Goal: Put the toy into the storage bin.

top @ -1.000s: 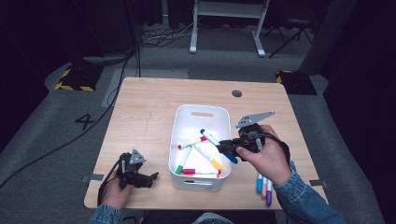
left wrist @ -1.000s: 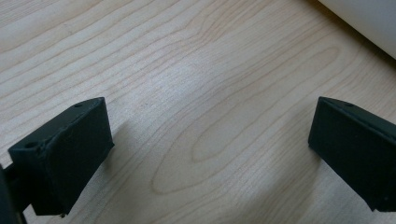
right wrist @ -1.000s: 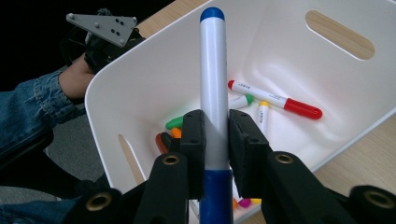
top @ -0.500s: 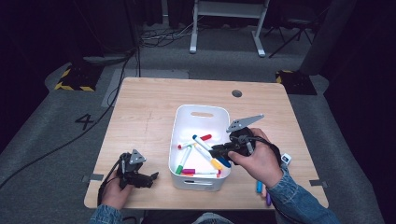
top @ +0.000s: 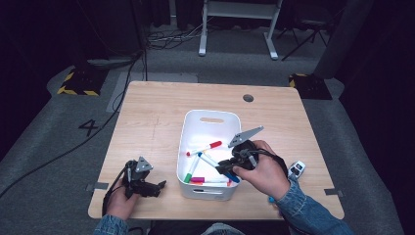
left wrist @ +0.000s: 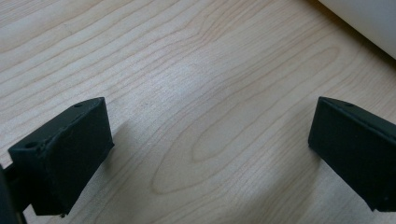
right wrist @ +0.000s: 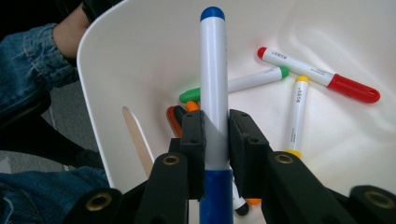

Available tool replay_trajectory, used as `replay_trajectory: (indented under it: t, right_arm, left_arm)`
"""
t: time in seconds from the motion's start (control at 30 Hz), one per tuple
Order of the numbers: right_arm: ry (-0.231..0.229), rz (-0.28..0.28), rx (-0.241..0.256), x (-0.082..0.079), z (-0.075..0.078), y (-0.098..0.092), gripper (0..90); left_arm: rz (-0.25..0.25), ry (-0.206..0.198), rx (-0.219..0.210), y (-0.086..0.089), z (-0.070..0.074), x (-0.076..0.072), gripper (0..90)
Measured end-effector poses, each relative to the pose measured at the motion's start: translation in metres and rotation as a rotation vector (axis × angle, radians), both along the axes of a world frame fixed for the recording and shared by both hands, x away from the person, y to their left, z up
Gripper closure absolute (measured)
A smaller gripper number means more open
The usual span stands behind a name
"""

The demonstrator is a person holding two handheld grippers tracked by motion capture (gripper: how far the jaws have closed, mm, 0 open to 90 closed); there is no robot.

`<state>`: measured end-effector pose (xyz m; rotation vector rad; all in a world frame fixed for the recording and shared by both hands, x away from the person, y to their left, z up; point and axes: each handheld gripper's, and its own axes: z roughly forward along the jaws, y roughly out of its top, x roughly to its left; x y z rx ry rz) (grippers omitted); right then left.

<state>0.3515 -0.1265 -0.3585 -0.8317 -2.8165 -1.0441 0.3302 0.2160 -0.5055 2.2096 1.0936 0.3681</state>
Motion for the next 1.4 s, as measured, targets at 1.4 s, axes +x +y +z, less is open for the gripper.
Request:
replay_trajectory:
  t: [1.4]
  right_arm:
    - [-0.121,-0.170,0.107,-0.006,0.021,-0.068,50.4]
  left_arm:
    - [0.001,0.002,0.001,0.000,0.000,0.000,0.0]
